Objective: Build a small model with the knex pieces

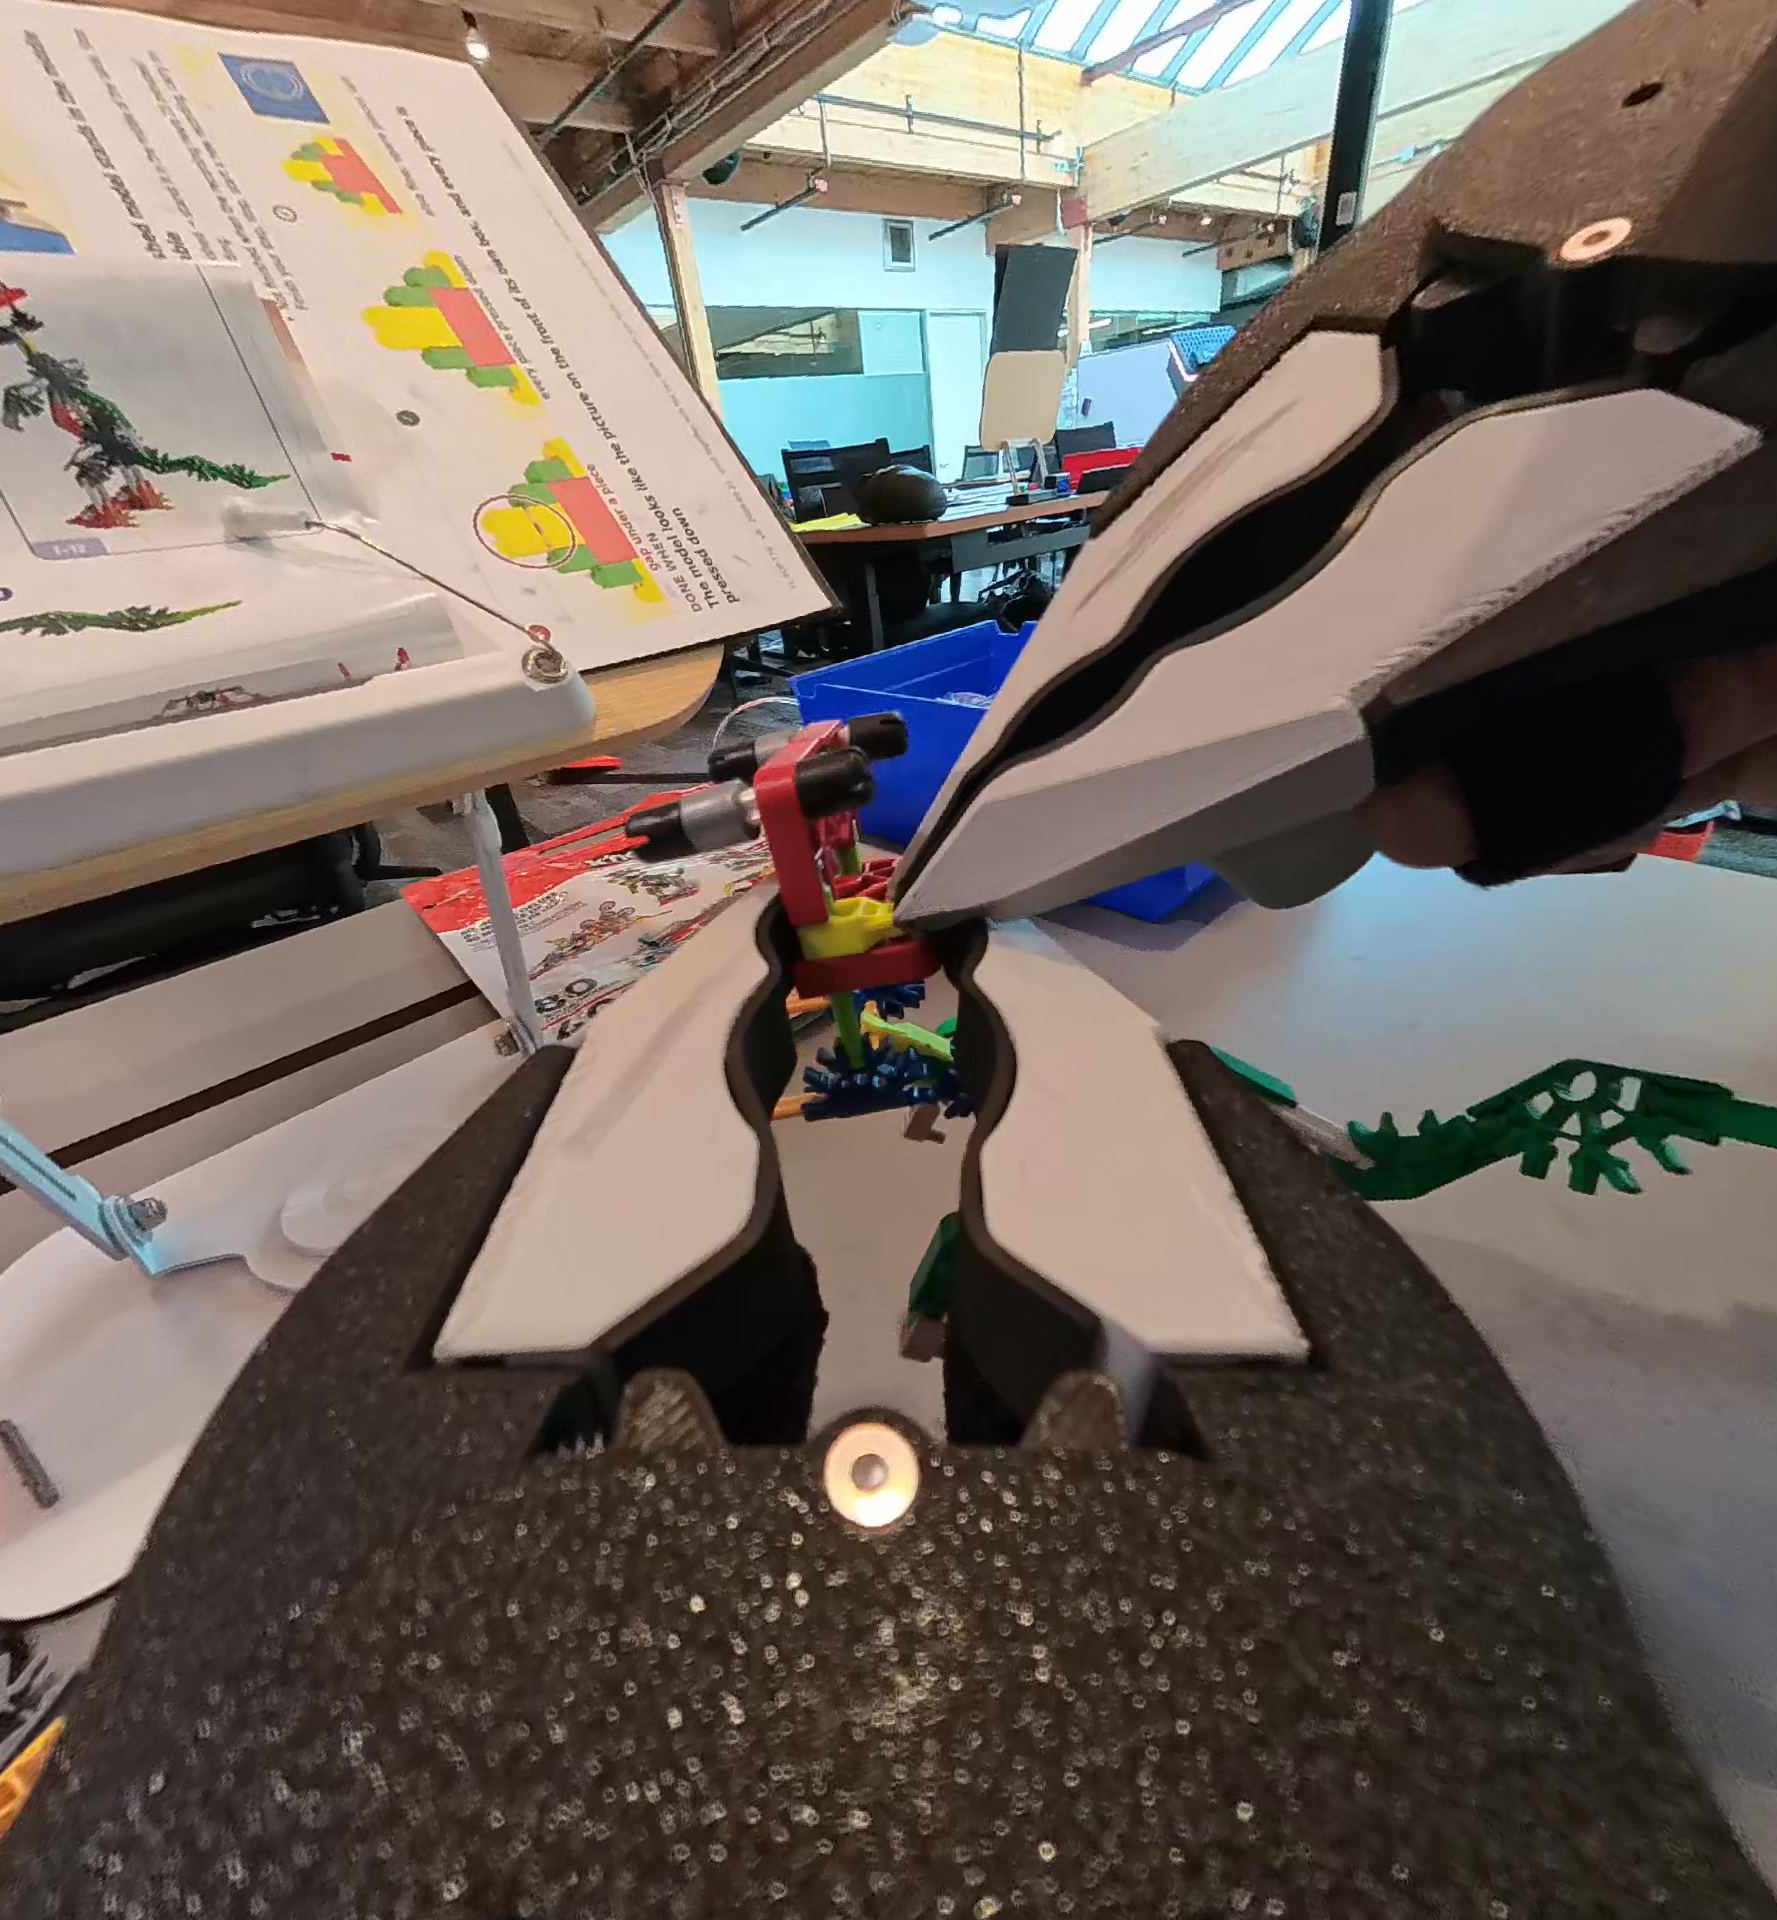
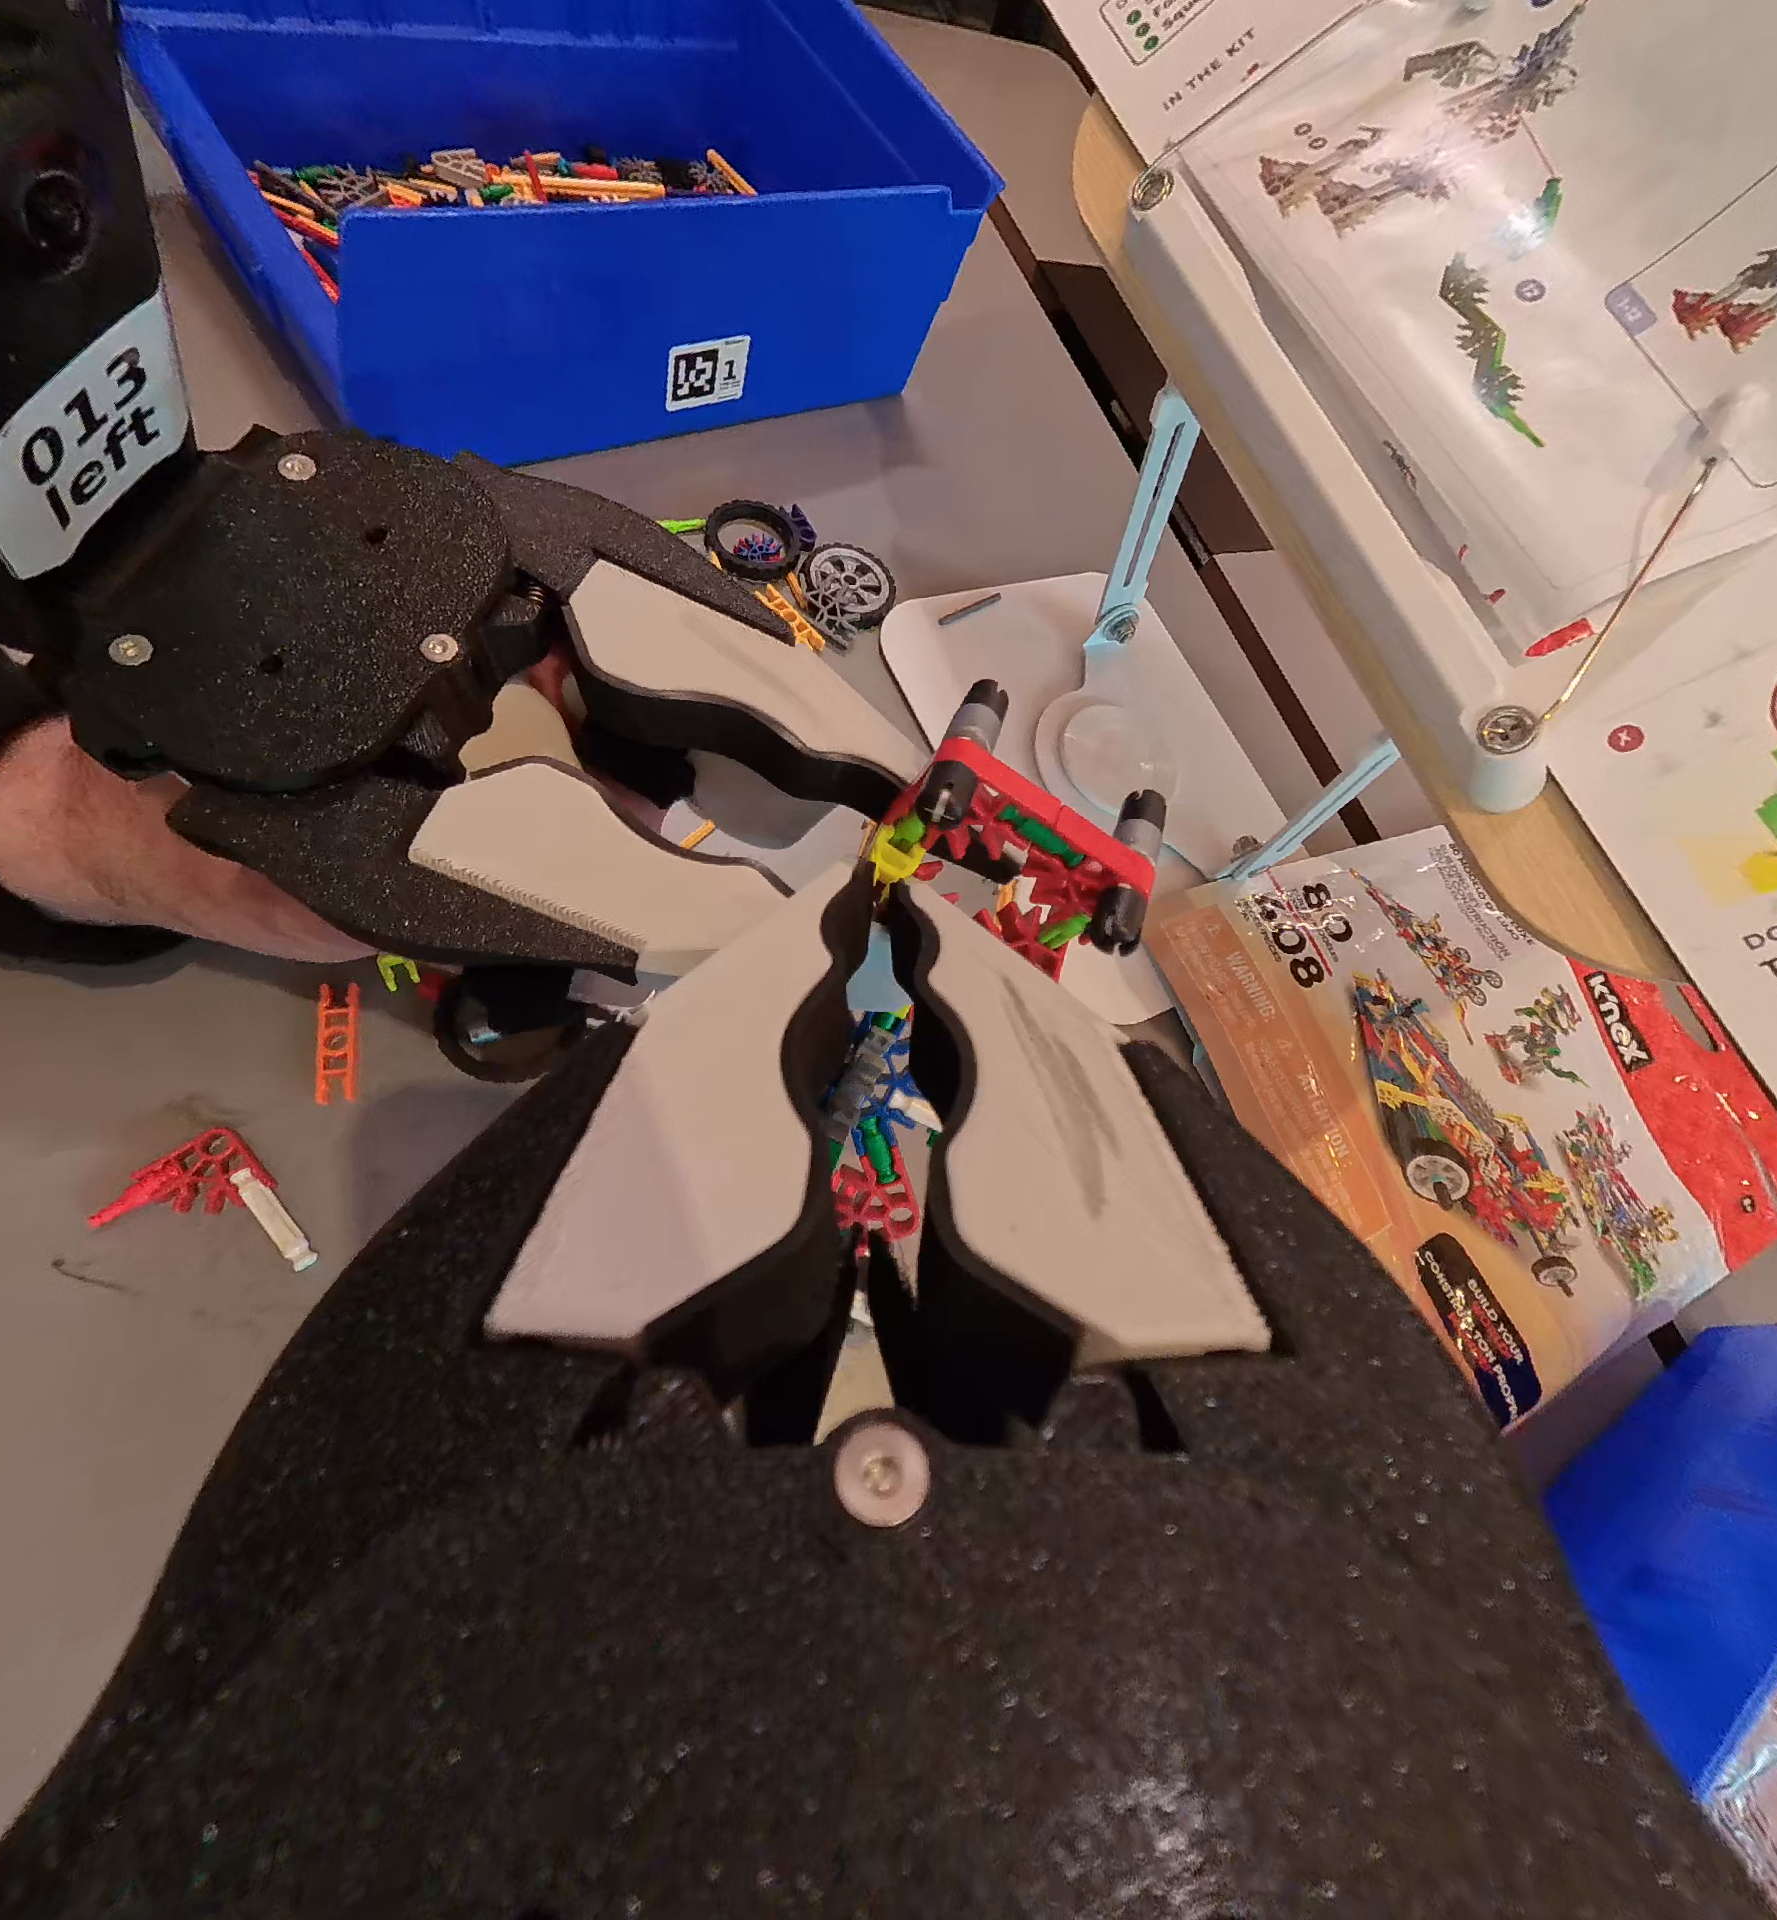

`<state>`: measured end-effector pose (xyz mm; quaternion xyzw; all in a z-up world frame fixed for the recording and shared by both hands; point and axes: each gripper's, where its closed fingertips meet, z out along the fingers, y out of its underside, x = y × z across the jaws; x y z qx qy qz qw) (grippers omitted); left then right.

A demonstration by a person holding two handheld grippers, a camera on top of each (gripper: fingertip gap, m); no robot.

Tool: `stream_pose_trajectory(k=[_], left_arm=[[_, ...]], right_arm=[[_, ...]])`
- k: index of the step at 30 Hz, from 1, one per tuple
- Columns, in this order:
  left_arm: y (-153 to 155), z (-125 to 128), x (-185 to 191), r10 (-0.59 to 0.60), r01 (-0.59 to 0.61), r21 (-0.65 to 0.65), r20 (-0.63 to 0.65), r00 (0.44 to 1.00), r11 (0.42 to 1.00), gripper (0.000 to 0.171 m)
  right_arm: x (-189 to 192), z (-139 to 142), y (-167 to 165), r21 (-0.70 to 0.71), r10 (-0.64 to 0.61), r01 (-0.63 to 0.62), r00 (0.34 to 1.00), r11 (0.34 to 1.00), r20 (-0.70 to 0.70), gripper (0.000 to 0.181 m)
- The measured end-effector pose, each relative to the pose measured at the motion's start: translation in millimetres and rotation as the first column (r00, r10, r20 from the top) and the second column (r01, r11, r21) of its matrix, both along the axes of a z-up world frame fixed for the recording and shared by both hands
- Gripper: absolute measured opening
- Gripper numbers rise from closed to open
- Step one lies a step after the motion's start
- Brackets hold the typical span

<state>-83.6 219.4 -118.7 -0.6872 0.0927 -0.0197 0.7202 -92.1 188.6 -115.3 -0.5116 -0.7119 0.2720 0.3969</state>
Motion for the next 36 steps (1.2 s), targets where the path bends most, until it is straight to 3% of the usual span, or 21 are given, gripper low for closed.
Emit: stream_pose_trajectory(k=[14, 27, 36], left_arm=[[2.8, 1.7, -0.6, 0.061, -0.062, -0.013, -0.094, 0.994, 0.998, 0.019], [4.4, 1.1, -1.0, -0.010, 0.010, 0.002, -0.073, 0.997, 1.000, 0.022], [3.6, -2.4, 2.2, -0.022, 0.021, -0.007, -0.132, 0.991, 1.000, 0.025]], right_arm=[[-1.8, 0.9, 2.8, -0.001, -0.018, 0.018, 1.000, 1.000, -0.012, 0.000], [6.8, 6.5, 6.2, 0.012, -0.023, 0.023, 1.000, 1.000, -0.018, 0.000], [9.4, 3.0, 7.4, 0.036, -0.010, 0.007, 0.997, 0.999, 0.076, 0.003]])
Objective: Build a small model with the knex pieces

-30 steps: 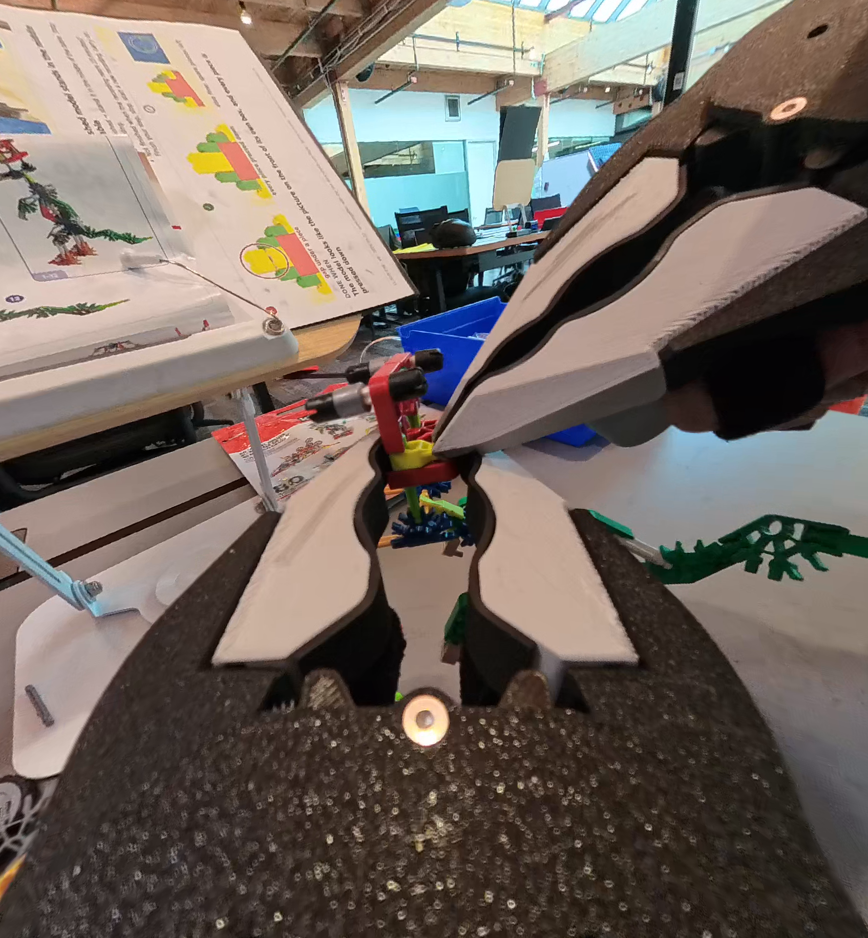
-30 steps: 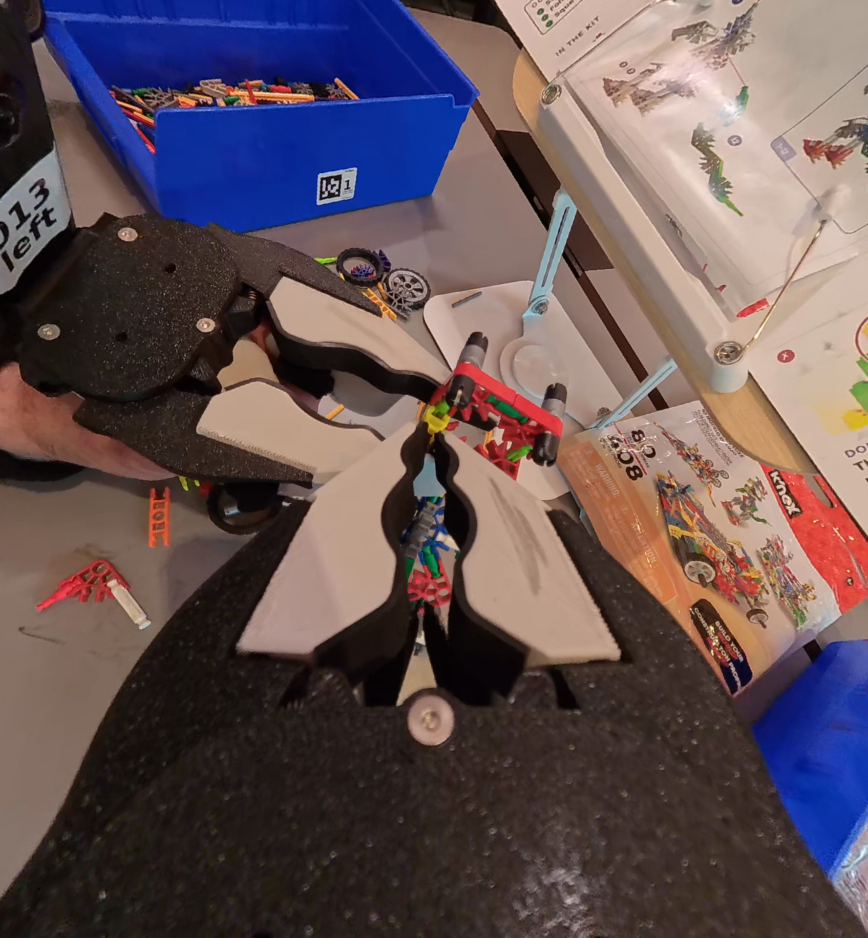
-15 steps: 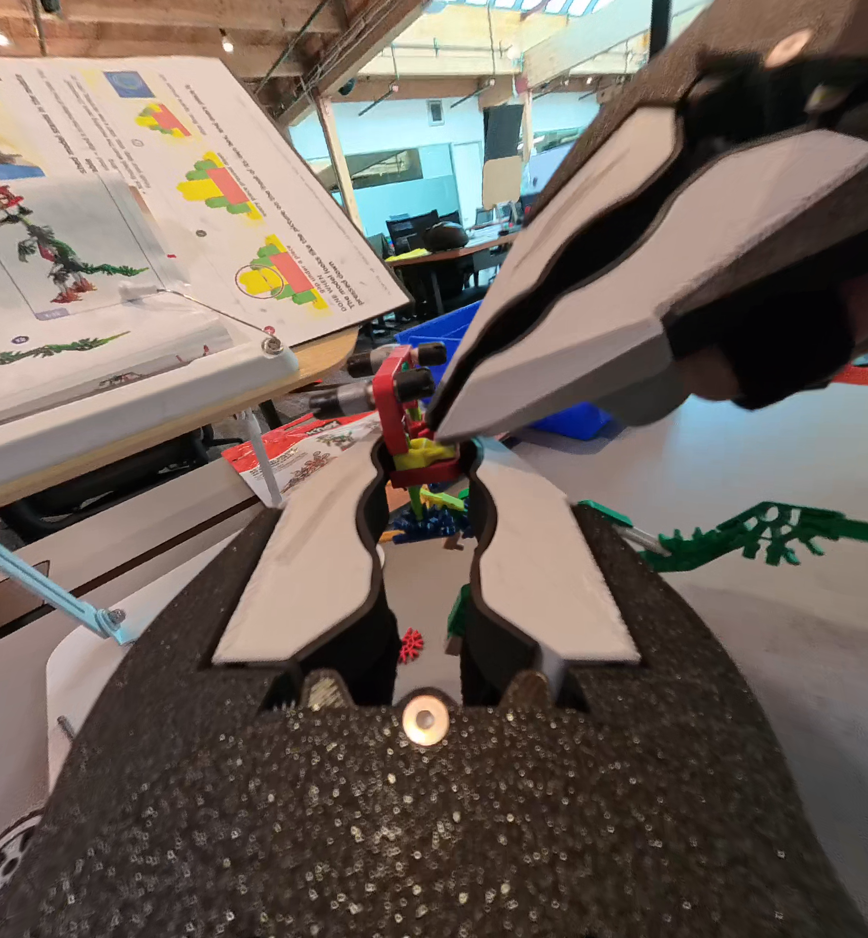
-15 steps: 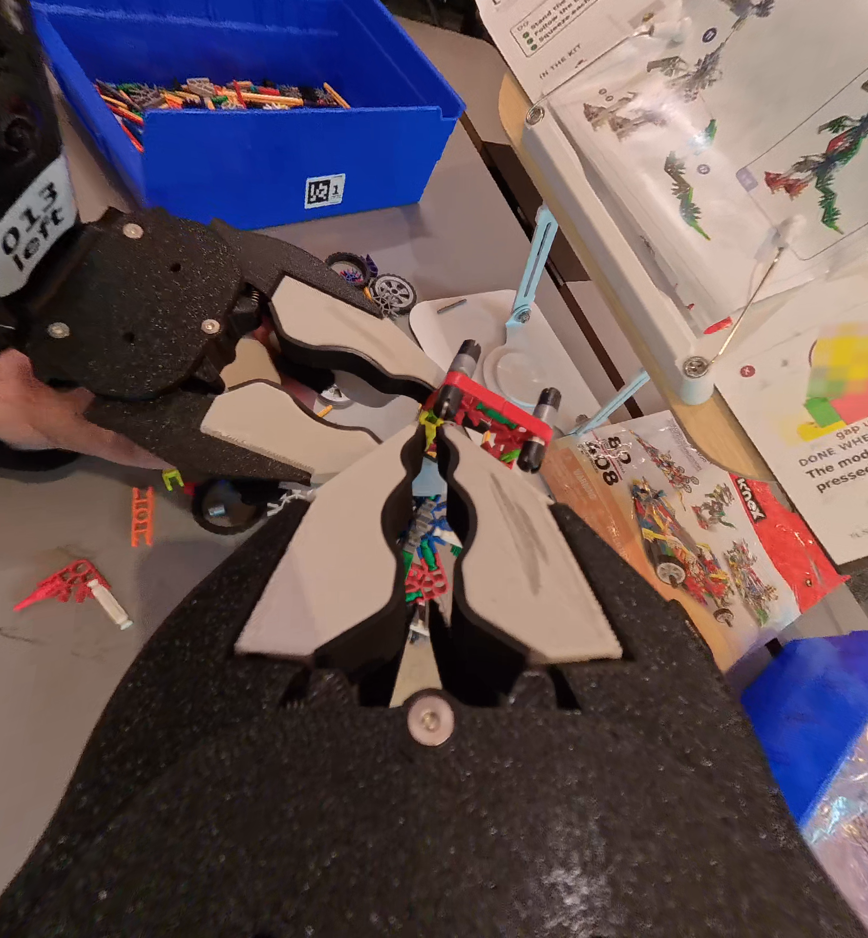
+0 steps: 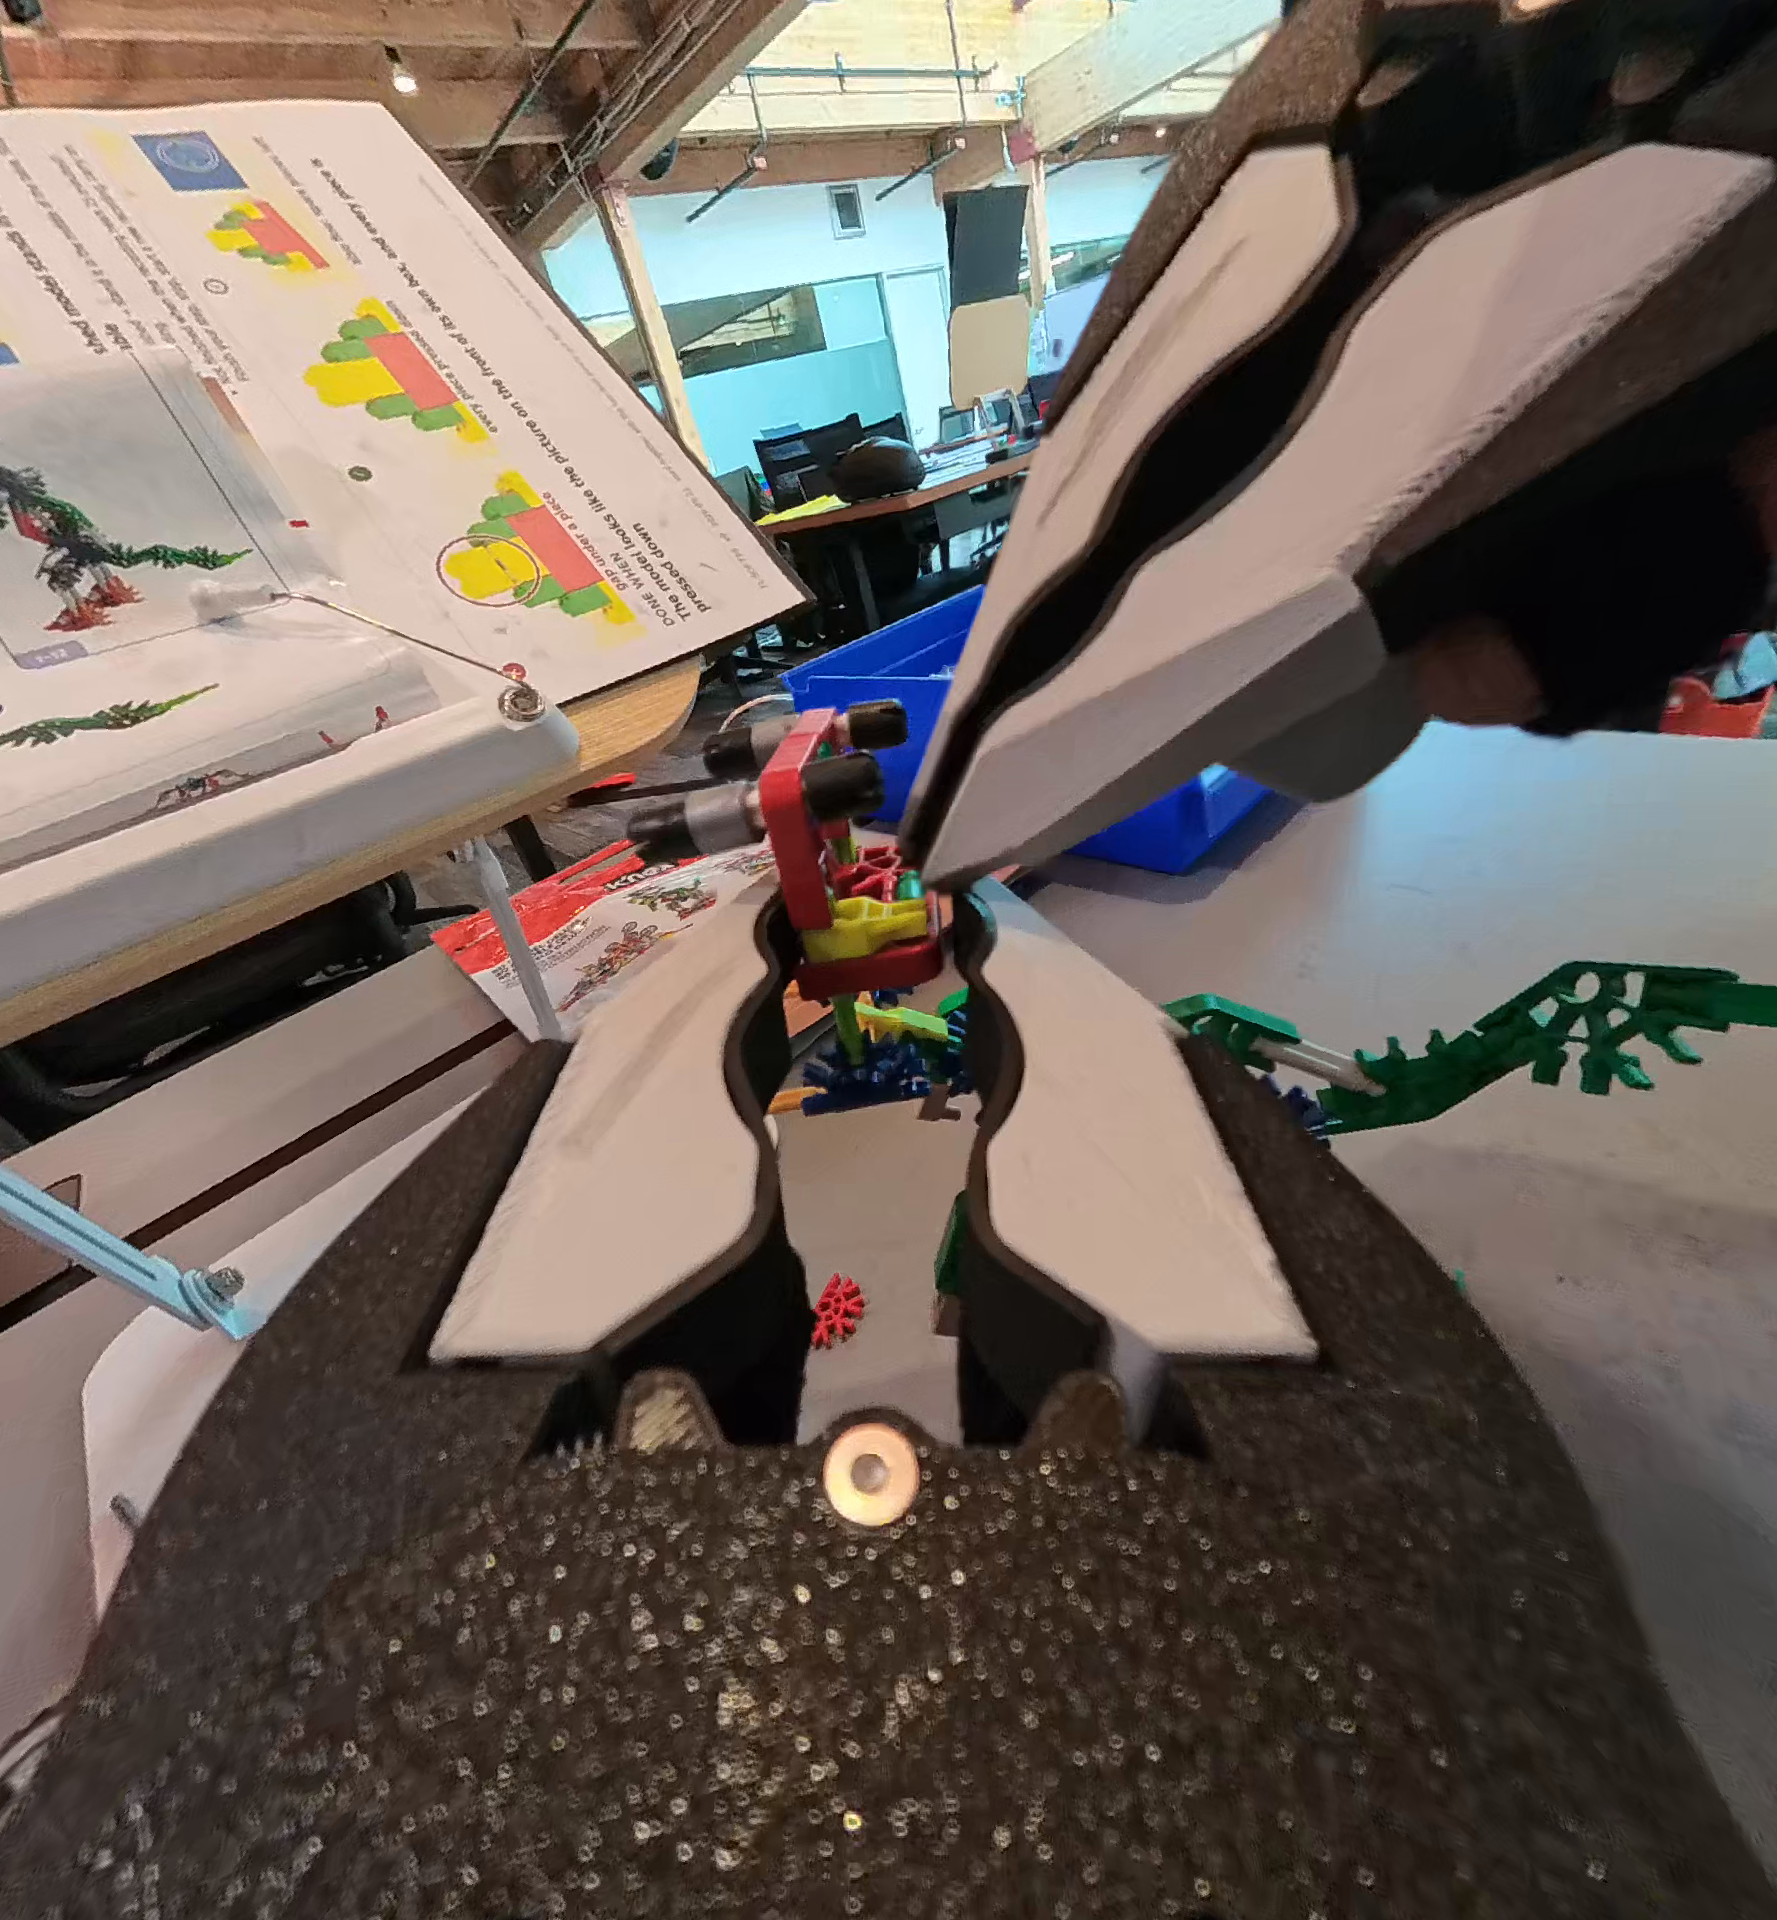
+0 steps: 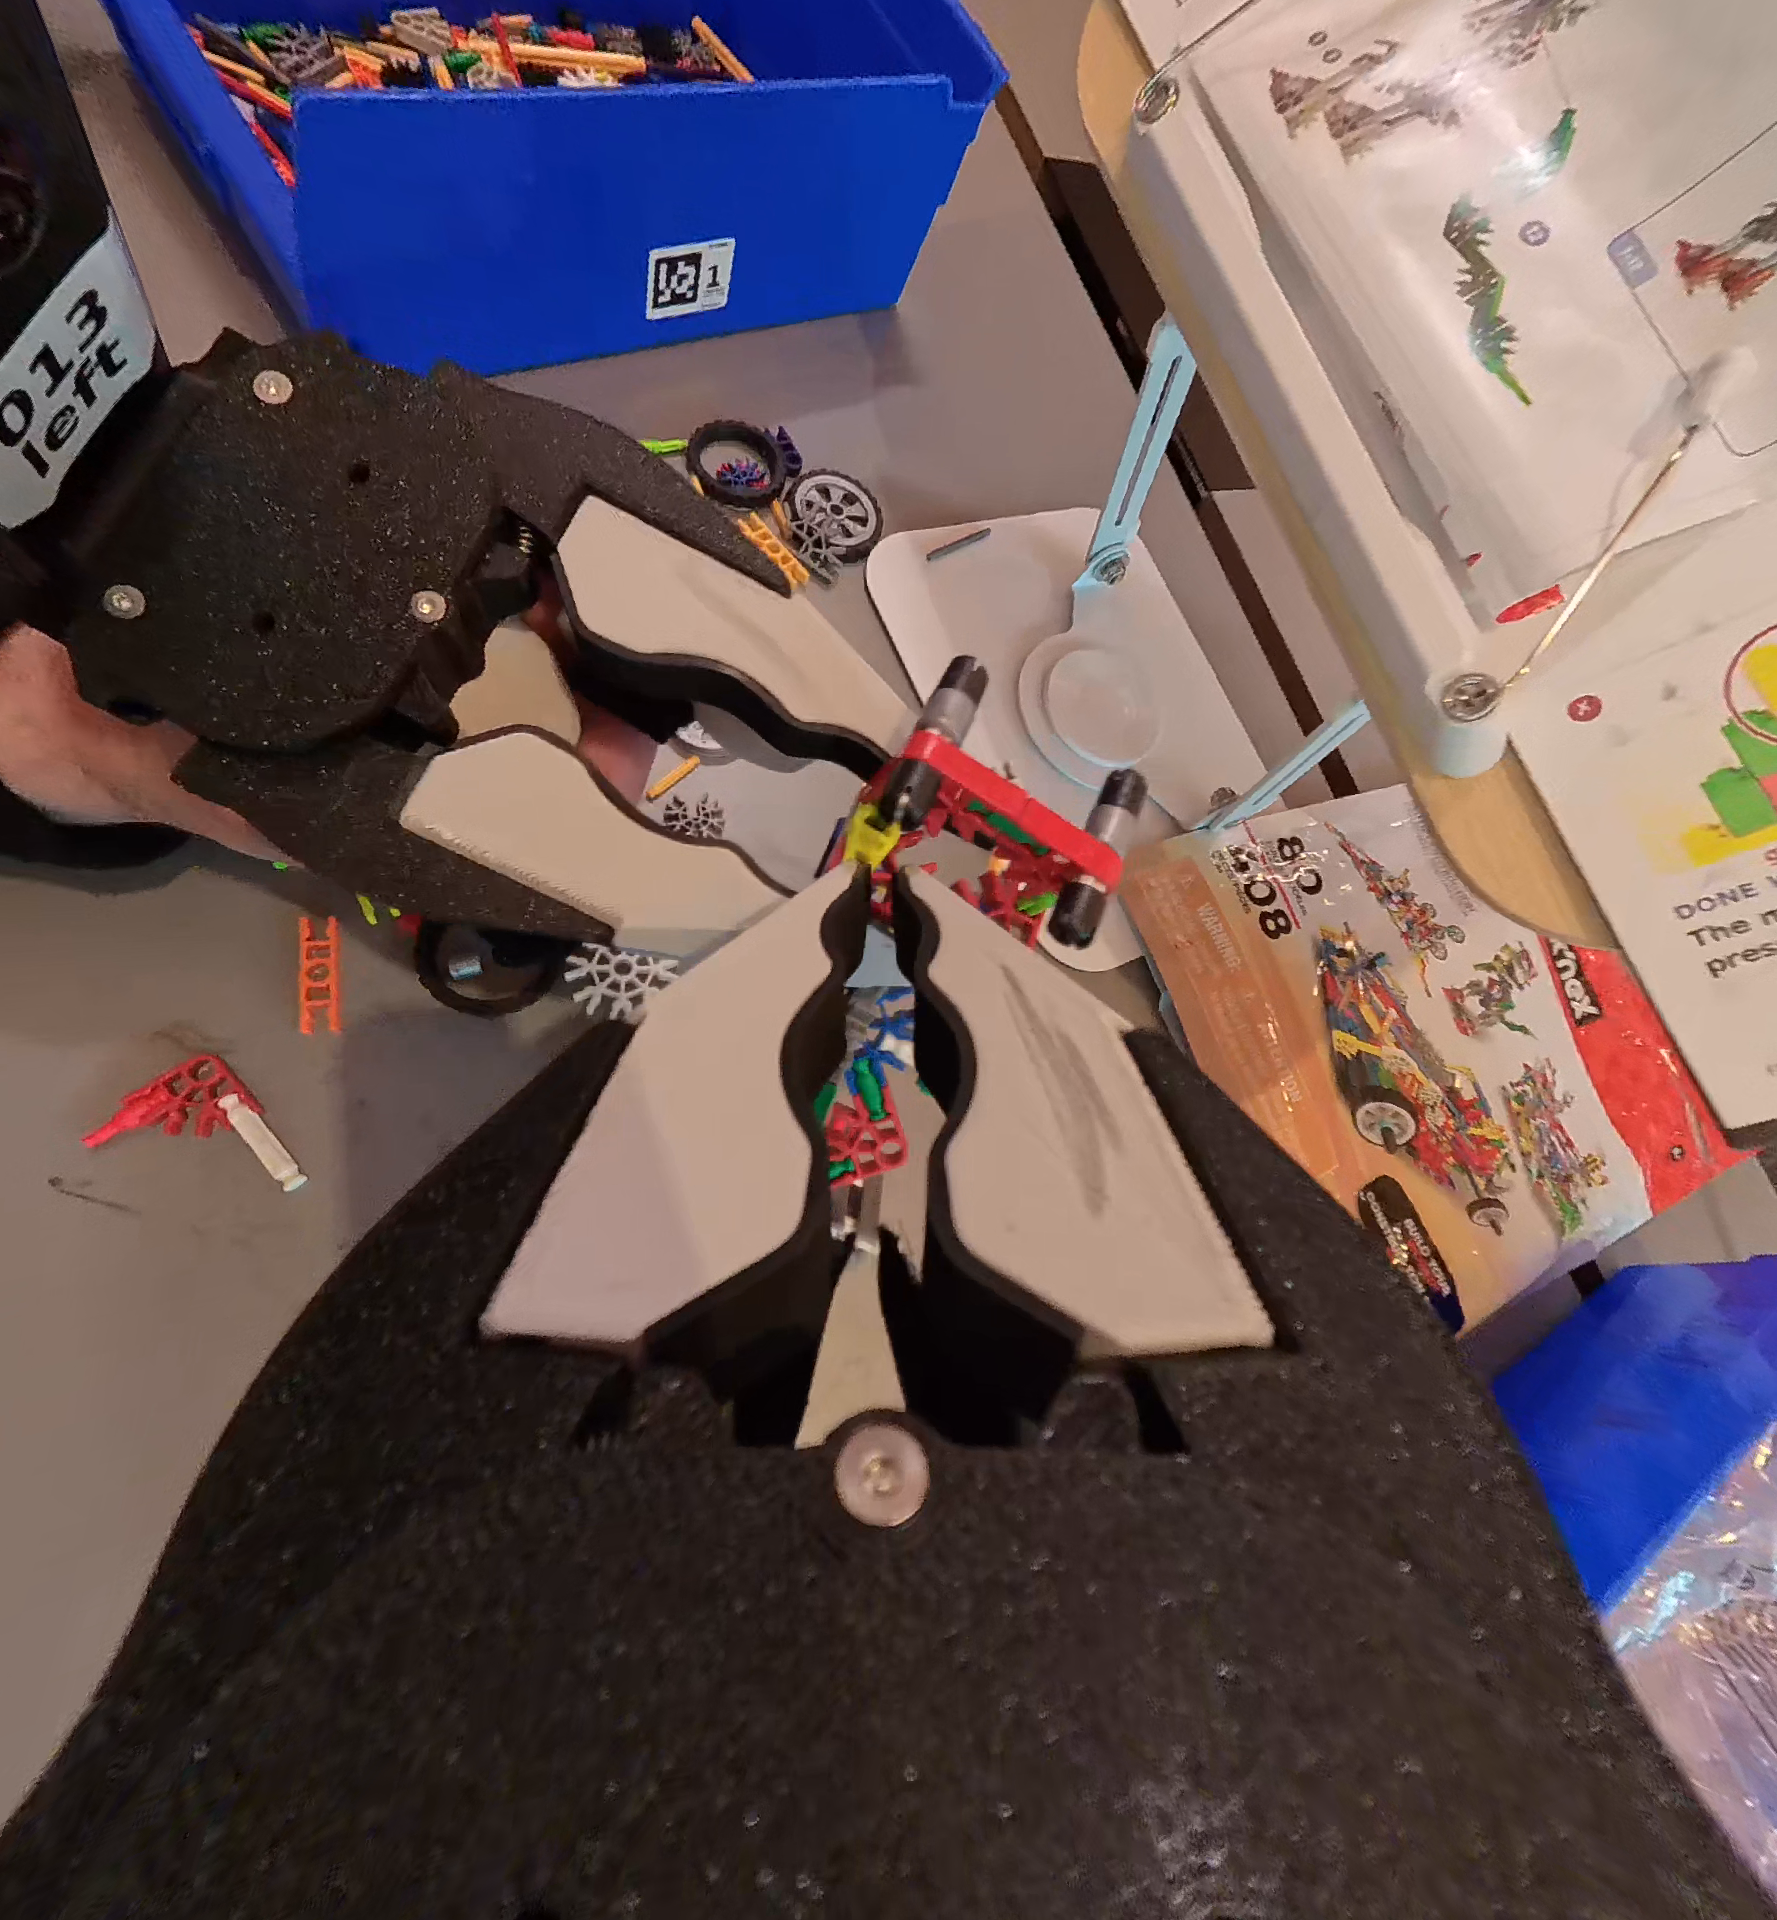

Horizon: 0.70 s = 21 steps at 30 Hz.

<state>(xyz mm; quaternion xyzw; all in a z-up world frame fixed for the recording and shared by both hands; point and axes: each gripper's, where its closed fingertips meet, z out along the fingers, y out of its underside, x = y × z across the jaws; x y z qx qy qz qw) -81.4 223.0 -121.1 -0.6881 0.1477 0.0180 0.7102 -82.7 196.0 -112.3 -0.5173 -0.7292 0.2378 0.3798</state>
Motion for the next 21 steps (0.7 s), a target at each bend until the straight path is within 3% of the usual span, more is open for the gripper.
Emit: stream_pose_trajectory(k=[5, 13, 21], left_arm=[[-0.1, -3.1, 0.2, -0.020, 0.020, -0.020, 0.016, 1.000, 1.000, 0.037], [-2.4, -15.2, -2.0, -0.022, 0.025, -0.086, 0.029, 0.999, 0.996, 0.044], [-3.6, -29.2, -10.2, 0.021, -0.008, -0.178, 0.069, 0.997, 0.984, 0.027]], right_arm=[[0.6, -6.1, -1.7, -0.003, 0.027, -0.027, 0.999, 1.000, 0.030, 0.005], [-5.7, -18.0, -1.7, 0.026, 0.031, -0.032, 0.998, 0.999, 0.049, 0.003], [-11.7, -23.6, -5.6, -0.012, 0.049, -0.049, 0.998, 0.999, 0.038, 0.000]])
